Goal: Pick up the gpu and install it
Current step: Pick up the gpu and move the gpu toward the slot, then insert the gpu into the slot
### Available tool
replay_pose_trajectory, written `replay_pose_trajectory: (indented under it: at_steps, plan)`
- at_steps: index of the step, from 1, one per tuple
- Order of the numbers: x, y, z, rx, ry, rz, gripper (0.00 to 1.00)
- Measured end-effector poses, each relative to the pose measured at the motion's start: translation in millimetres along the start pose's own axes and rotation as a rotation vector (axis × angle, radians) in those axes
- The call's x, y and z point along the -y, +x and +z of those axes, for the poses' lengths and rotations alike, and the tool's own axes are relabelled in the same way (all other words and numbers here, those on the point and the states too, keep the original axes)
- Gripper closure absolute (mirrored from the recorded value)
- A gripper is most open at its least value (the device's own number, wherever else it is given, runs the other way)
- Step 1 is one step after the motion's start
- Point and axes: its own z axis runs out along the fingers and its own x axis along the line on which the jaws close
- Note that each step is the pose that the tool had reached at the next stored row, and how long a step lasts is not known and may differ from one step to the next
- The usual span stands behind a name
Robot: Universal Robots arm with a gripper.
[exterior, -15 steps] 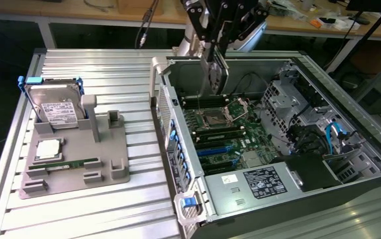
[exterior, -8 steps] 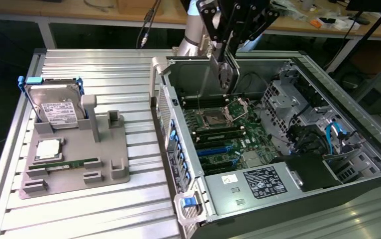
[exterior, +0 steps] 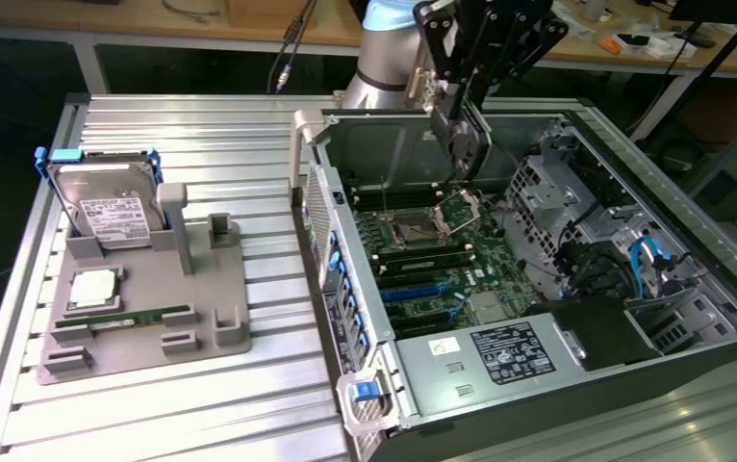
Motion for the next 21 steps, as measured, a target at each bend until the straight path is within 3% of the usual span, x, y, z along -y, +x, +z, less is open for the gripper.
replay_pose_trajectory:
  at_steps: [6, 21]
  plan:
    - [0.0, -16.6, 0.4, 0.0000, 0.0001, 0.000, 0.73]
    - [0.0, -20.0, 0.6, -0.0013, -0.0001, 0.000, 0.73]
